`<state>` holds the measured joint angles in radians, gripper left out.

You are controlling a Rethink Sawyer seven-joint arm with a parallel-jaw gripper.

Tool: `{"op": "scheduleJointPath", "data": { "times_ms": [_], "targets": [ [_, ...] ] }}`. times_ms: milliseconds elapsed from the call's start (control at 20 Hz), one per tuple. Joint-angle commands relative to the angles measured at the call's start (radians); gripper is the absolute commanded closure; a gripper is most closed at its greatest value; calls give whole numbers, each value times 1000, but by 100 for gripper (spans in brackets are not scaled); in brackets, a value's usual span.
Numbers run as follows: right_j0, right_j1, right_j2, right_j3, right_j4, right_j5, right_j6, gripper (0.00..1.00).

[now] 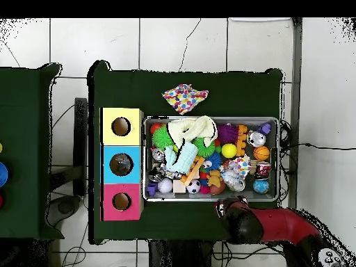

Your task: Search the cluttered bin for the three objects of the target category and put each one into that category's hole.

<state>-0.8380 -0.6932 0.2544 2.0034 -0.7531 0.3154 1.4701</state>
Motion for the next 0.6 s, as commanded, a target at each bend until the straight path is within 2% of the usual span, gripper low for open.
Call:
{"op": "scheduleJointPath", "data": {
  "times_ms": [50, 450, 500, 600],
  "targets": [
    [23, -96, 85, -131, 41, 86, -11, 0],
    [34, -181, 81, -89, 92, 153, -26, 0],
    [35, -177, 81, -90, 92, 148, -22, 0],
    [38, -122, 69, -111, 62, 103, -7, 0]
  ]
}}
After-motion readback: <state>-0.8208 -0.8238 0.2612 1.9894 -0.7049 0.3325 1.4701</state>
